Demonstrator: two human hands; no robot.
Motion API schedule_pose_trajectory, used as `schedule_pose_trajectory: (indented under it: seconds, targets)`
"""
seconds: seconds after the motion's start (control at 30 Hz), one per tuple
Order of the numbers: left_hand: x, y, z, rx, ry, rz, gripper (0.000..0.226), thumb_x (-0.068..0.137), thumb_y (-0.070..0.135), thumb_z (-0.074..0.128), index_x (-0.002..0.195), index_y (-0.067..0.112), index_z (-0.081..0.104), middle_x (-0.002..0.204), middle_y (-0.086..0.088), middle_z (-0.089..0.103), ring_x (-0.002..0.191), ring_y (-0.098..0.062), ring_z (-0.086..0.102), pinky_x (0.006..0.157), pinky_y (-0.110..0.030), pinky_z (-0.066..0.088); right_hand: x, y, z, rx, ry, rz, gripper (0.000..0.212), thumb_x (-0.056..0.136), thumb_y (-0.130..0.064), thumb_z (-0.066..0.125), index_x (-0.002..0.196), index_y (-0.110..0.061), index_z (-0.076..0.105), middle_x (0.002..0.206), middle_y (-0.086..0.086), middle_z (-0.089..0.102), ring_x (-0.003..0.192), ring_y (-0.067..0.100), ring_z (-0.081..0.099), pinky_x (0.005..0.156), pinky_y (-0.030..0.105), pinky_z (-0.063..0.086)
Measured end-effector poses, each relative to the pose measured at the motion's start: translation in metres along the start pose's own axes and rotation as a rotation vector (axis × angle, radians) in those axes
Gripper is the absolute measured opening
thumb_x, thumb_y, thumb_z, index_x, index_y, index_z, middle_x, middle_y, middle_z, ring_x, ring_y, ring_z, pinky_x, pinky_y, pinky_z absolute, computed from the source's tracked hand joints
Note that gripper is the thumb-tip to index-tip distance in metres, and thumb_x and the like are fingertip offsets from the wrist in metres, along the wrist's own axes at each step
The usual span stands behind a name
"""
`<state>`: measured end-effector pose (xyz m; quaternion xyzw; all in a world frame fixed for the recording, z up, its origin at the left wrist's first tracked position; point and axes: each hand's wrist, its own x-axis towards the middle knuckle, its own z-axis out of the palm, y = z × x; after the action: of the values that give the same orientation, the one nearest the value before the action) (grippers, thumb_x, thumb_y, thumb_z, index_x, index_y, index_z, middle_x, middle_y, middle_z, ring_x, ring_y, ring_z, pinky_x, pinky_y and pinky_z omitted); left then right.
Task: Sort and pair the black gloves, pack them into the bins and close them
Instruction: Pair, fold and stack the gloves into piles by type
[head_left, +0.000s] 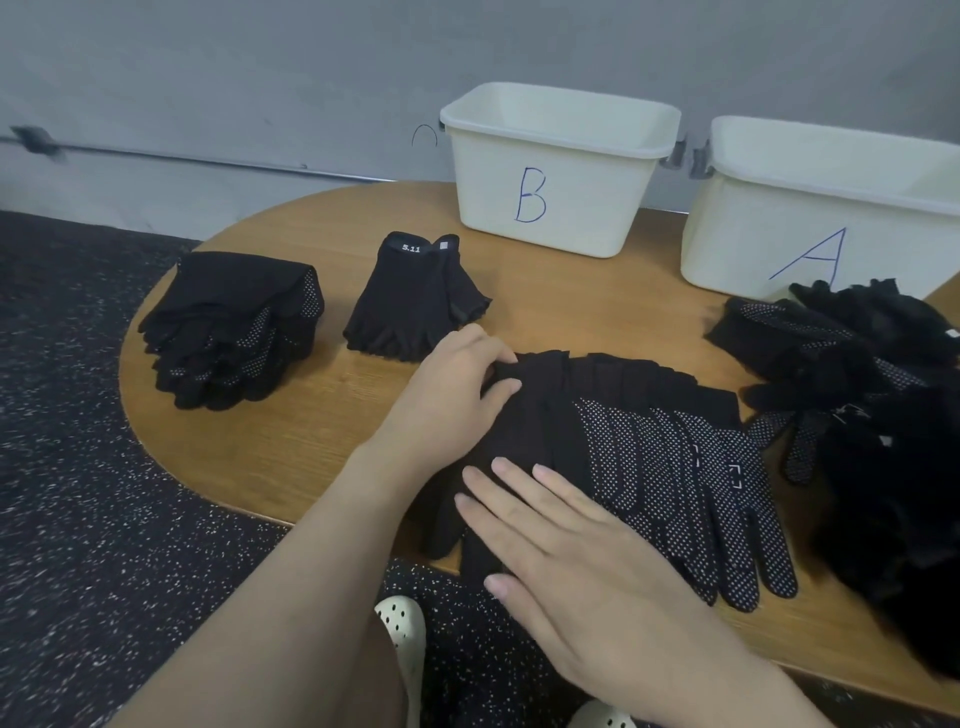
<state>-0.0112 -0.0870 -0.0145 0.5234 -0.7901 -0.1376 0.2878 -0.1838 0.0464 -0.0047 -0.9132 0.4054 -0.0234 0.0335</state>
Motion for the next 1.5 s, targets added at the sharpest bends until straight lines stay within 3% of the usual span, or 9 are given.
schedule_pose_trajectory:
  seconds: [0.23,0.37,0.5,0.77,0.9,1.0,1.2,1.33,1.5]
  targets:
    - [-0.003,0.003,0.000,-0.009,0.016,-0.006,0.025,0.100,0.024,0.066,0.125,0.021,0.065,0.093,0.022,0.048,0.088,0.001,0.044,0.079,-0.009,0.036,-0.005,0.000,0.001,0.104,0.029,-0.015,0.054,0.110,-0.044,0.030,0.160,-0.026,0.034,0.170,-0.010,0.020,0.158,0.008,0.004,0.127,0.032,0.007]
    - [-0.004,0.003,-0.001,-0.017,-0.015,-0.025,0.032,0.101,0.027,0.064,0.133,0.024,0.063,0.104,0.004,0.054,0.094,-0.010,0.052,0.090,-0.027,0.045,-0.004,-0.001,0.002,0.128,0.044,-0.002,0.055,0.108,-0.047,0.035,0.160,-0.028,0.036,0.169,-0.012,0.021,0.158,0.006,0.004,0.128,0.032,0.007]
    - [-0.003,0.007,-0.003,-0.006,-0.056,0.004,0.032,0.103,0.021,0.059,0.135,0.019,0.061,0.103,0.017,0.046,0.108,-0.017,0.053,0.102,-0.037,0.043,-0.003,-0.003,0.003,0.111,0.050,0.012,0.058,0.105,-0.049,0.037,0.160,-0.029,0.035,0.169,-0.013,0.020,0.158,0.005,0.002,0.129,0.033,0.009]
    - [0.004,0.008,-0.003,0.004,-0.114,0.030,0.040,0.102,0.012,0.058,0.141,0.017,0.055,0.132,0.002,0.058,0.126,-0.018,0.047,0.112,-0.042,0.040,-0.003,-0.003,0.003,0.162,0.031,-0.006,0.062,0.104,-0.053,0.037,0.162,-0.032,0.028,0.170,-0.017,0.011,0.156,0.001,-0.008,0.128,0.028,-0.003]
    - [0.005,0.008,0.000,0.034,-0.118,0.025,0.043,0.102,0.011,0.057,0.145,0.016,0.055,0.124,0.001,0.052,0.122,-0.018,0.044,0.111,-0.038,0.039,-0.003,0.003,-0.003,0.216,0.112,-0.007,0.052,0.102,-0.051,0.047,0.149,-0.031,0.053,0.163,-0.016,0.036,0.154,-0.001,0.019,0.127,0.028,0.017]
    - [0.006,0.009,0.001,0.035,-0.096,0.026,0.035,0.100,0.012,0.059,0.135,0.014,0.062,0.116,0.004,0.050,0.116,-0.016,0.043,0.107,-0.035,0.040,-0.003,0.015,-0.016,0.225,0.281,0.066,0.038,0.101,-0.046,0.053,0.126,-0.026,0.072,0.134,-0.013,0.066,0.128,0.001,0.054,0.115,0.031,0.041]
    - [-0.001,0.012,-0.002,-0.007,-0.019,0.031,0.017,0.096,0.018,0.069,0.111,0.024,0.064,0.093,0.021,0.048,0.088,0.000,0.046,0.080,-0.018,0.040,0.010,0.058,-0.038,0.299,0.511,0.385,0.028,0.100,-0.037,0.057,0.111,-0.019,0.076,0.109,-0.011,0.072,0.104,0.010,0.065,0.098,0.040,0.051]
    - [-0.008,0.009,-0.004,-0.031,0.029,0.002,0.023,0.092,0.030,0.075,0.097,0.034,0.053,0.084,0.017,0.046,0.074,0.000,0.048,0.066,-0.017,0.034,0.025,0.087,-0.040,0.396,0.429,0.476,0.019,0.097,-0.026,0.066,0.113,-0.023,0.076,0.106,-0.016,0.069,0.104,0.003,0.061,0.092,0.016,0.043]
    - [-0.011,0.012,-0.006,-0.057,0.116,0.131,0.013,0.092,0.028,0.075,0.100,0.025,0.065,0.091,0.018,0.059,0.089,-0.006,0.057,0.080,-0.034,0.054,0.046,0.101,-0.039,0.485,0.376,0.497,0.027,0.095,-0.022,0.071,0.122,-0.025,0.073,0.110,-0.014,0.070,0.109,0.003,0.060,0.085,-0.005,0.030]
